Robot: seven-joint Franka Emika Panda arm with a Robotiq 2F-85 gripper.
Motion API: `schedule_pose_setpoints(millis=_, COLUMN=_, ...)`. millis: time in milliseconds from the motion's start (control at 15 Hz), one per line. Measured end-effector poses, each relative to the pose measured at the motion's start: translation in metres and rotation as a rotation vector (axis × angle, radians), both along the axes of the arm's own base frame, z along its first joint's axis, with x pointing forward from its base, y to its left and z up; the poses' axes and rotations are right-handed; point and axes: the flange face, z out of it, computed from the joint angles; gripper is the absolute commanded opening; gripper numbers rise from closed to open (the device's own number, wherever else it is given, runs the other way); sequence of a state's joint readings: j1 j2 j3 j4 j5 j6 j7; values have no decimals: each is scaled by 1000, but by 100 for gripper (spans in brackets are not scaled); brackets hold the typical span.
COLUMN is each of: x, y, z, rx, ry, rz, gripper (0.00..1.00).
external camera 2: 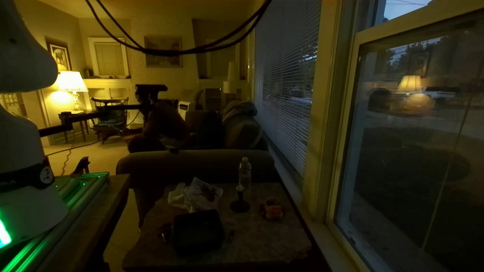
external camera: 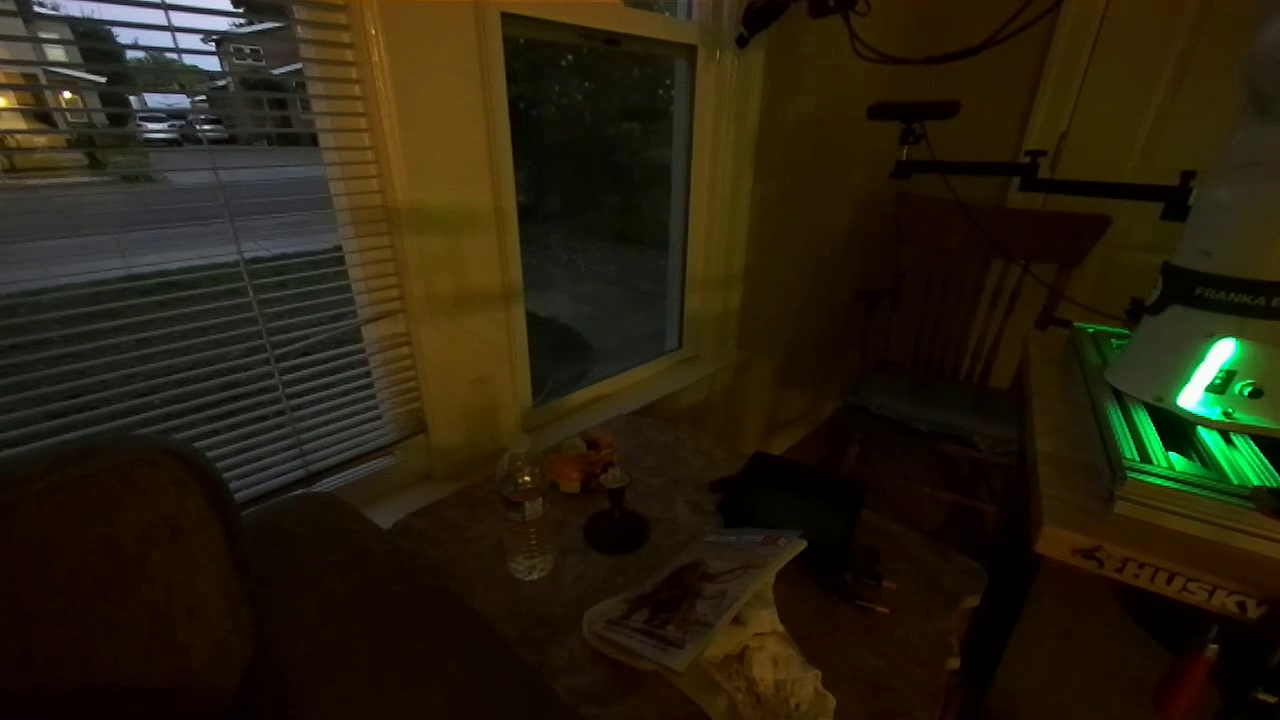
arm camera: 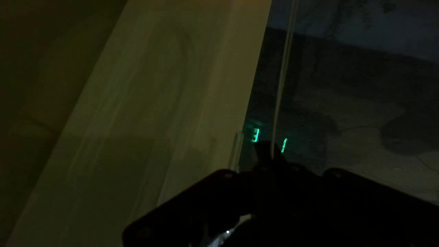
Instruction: Open the blinds on the right window.
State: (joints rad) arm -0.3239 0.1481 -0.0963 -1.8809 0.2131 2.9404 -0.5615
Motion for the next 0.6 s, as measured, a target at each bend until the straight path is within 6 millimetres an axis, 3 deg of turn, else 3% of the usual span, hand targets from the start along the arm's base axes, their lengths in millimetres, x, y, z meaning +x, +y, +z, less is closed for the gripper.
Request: schedule_pose_setpoints(millis=600, x=-7, y=11, z=-39, rx=3, ry=19, rz=-2, gripper=1)
